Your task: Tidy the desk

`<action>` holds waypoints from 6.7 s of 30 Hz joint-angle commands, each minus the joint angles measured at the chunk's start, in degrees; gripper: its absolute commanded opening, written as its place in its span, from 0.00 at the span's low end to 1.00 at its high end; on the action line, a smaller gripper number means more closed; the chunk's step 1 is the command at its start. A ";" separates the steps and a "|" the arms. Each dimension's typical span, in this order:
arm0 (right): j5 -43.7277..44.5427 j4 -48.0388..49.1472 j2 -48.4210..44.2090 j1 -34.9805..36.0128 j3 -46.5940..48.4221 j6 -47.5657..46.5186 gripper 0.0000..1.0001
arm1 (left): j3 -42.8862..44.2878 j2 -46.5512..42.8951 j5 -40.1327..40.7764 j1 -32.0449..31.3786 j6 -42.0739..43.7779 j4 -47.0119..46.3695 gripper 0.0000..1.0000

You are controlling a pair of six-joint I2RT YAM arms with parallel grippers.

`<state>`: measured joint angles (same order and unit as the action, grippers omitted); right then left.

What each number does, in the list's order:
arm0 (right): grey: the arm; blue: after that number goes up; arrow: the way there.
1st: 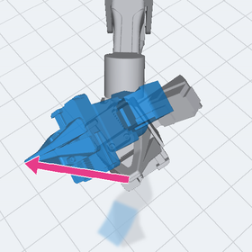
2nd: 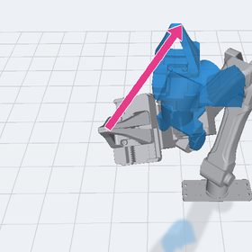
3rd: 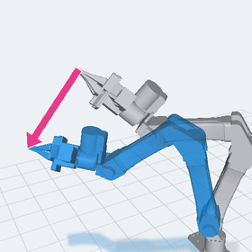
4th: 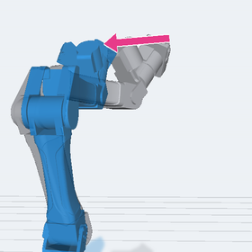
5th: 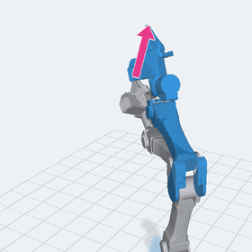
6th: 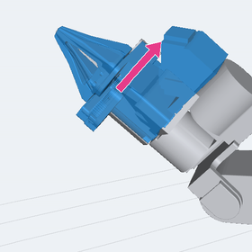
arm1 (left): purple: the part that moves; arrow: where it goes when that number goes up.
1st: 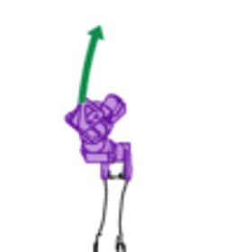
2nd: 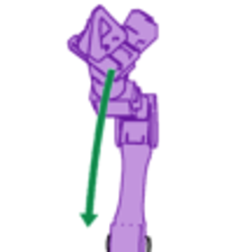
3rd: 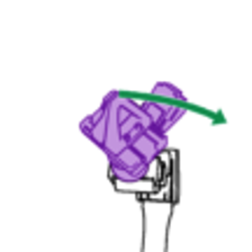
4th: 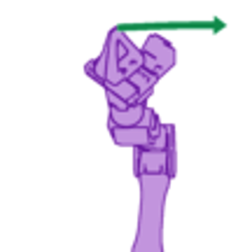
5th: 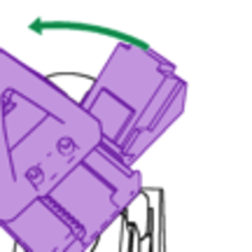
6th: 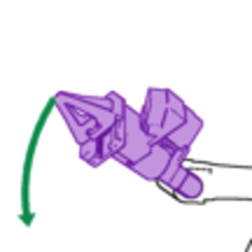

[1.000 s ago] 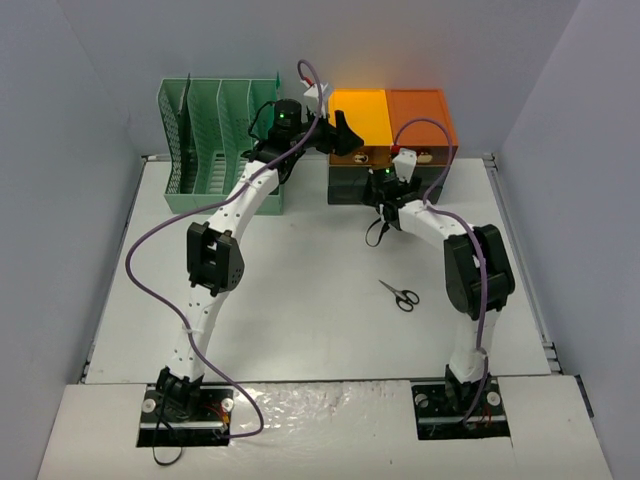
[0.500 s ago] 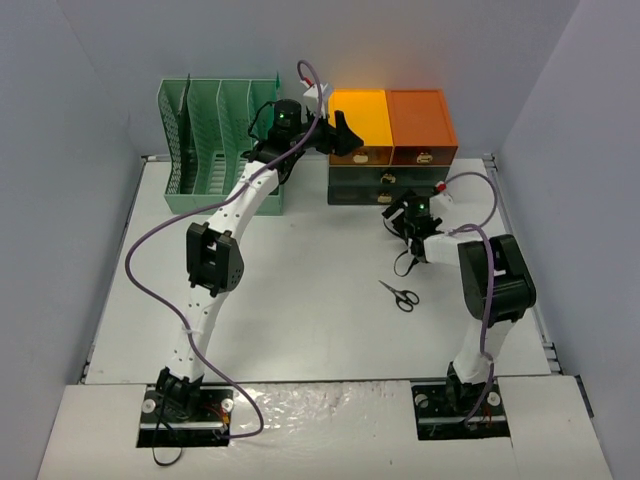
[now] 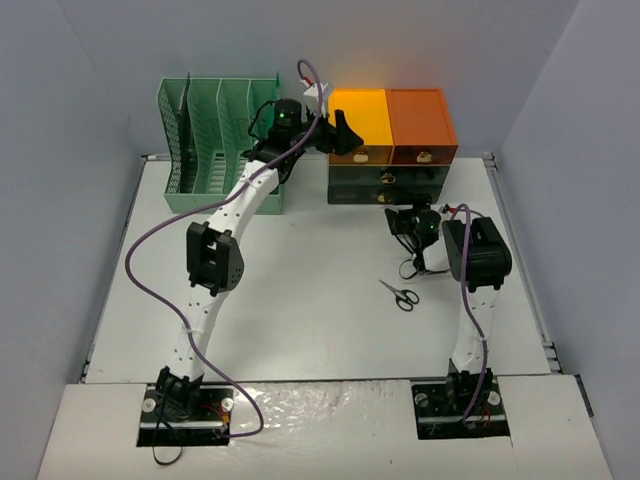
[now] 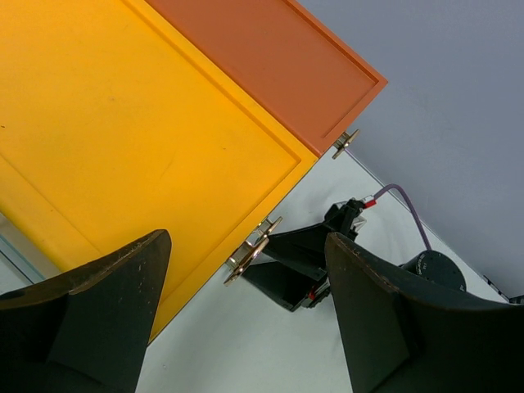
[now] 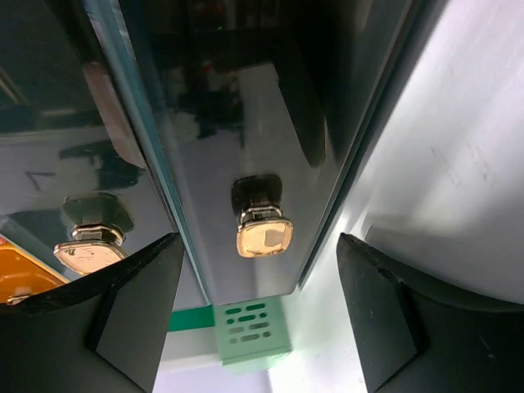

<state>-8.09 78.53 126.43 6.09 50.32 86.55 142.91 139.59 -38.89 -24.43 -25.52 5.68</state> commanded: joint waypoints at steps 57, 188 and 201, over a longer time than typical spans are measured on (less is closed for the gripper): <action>-14.16 -35.13 -25.59 0.15 -8.65 -11.84 0.29 | 1.40 -2.18 1.41 -0.04 0.08 4.25 0.74; 1.21 -99.53 -42.13 18.43 -7.34 -51.42 0.35 | -4.04 -7.66 0.30 1.22 0.99 4.42 0.73; 7.52 -99.49 -44.01 18.43 -6.77 -45.43 0.29 | -4.48 -7.93 0.21 1.29 1.35 4.60 0.73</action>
<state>-5.43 -19.59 85.15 24.12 43.20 37.56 138.84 136.05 -38.74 -23.83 -24.47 7.64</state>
